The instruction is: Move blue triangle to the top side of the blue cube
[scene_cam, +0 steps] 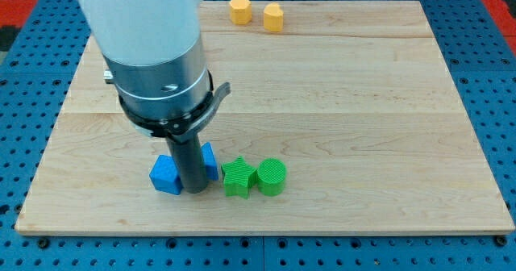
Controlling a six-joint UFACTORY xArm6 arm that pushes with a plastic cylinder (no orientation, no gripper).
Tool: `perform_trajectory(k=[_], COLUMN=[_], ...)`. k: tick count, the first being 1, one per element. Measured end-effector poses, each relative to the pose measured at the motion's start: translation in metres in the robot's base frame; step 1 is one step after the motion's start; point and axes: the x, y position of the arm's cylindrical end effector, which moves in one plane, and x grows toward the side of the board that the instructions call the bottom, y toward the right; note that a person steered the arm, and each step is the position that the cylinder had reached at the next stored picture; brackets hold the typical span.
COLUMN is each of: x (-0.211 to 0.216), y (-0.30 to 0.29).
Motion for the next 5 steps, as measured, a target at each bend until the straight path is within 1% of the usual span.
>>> perform_trajectory(k=[1,2,3,4,5], x=[0.000,0.001,0.012,0.006,-0.025], y=[0.050,0.118,0.128,0.065,0.014])
